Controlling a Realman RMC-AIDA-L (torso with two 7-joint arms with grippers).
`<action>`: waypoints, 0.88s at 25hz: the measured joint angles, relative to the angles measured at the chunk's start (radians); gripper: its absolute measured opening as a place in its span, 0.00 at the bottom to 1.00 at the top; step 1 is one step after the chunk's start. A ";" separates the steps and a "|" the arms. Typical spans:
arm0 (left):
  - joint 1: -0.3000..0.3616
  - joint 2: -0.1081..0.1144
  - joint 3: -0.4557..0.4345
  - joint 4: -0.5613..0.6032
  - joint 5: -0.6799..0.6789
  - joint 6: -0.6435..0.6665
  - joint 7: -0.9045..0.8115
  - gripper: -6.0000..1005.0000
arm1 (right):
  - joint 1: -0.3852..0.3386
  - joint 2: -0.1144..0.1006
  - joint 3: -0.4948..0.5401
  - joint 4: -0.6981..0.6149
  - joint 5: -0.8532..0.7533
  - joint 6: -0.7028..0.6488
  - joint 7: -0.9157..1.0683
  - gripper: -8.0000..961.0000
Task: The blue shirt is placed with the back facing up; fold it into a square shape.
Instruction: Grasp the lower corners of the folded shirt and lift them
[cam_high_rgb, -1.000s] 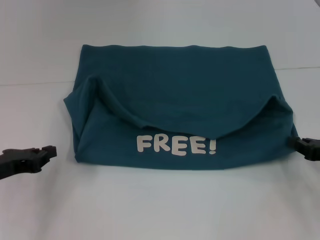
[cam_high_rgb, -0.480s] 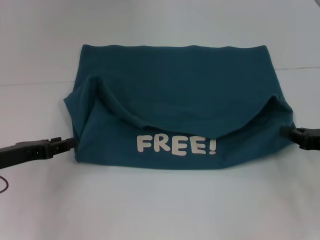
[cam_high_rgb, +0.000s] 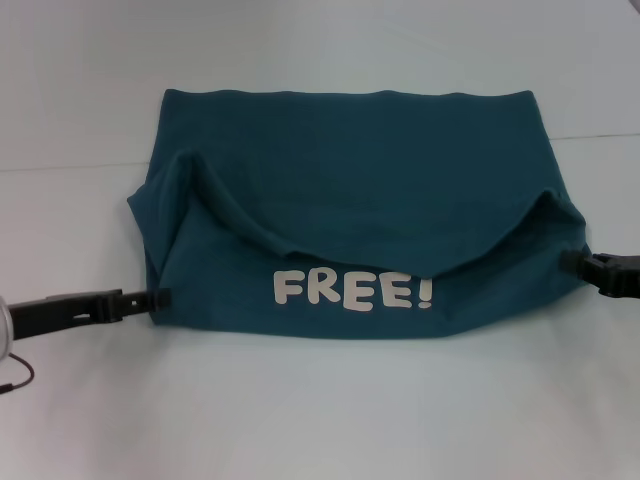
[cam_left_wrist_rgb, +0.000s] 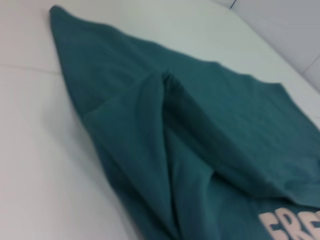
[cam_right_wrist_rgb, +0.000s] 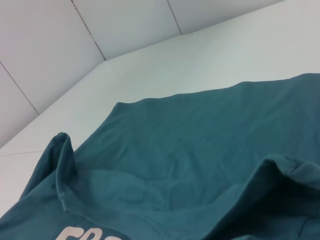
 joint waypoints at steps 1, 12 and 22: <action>-0.003 -0.001 0.002 -0.007 0.007 -0.008 0.000 0.76 | -0.001 0.000 0.000 0.000 0.000 -0.001 0.000 0.03; -0.018 -0.011 0.043 -0.026 0.015 -0.035 0.007 0.89 | -0.010 0.000 0.000 -0.003 0.000 -0.014 -0.001 0.03; -0.024 -0.015 0.087 -0.027 0.015 -0.031 0.002 0.89 | -0.011 0.000 0.000 -0.001 0.000 -0.014 -0.004 0.03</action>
